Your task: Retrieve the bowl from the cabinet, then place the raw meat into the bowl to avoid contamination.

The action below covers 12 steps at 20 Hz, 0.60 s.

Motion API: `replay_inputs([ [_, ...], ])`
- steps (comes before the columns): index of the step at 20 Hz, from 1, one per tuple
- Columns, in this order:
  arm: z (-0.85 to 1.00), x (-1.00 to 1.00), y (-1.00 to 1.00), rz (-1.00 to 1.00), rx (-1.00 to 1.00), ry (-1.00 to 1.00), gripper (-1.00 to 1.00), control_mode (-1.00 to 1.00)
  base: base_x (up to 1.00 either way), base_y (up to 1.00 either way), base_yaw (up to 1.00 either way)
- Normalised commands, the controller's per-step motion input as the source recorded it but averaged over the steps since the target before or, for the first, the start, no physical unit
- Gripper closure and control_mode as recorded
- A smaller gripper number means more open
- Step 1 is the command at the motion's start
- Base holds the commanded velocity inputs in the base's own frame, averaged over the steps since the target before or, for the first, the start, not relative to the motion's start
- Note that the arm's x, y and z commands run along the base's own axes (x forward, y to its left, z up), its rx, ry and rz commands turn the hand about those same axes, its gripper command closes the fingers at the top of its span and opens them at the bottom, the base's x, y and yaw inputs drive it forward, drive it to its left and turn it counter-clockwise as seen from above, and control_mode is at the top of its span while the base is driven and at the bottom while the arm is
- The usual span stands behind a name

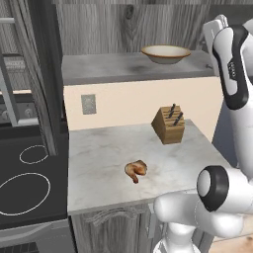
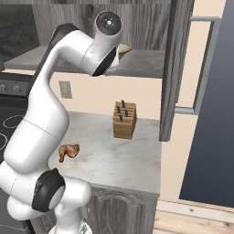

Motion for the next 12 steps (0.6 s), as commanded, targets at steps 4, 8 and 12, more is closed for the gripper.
replay_inputs([
  [4,-0.06,0.33,0.07,0.03,0.03,0.04,-1.00,-1.00,0.00,0.00,0.00],
  [8,-0.03,0.35,0.06,0.04,0.03,0.03,-1.00,-1.00,0.00,0.00,0.00],
  [12,-0.03,0.33,0.08,0.04,0.03,0.00,-1.00,-1.00,0.00,0.00,0.00],
])
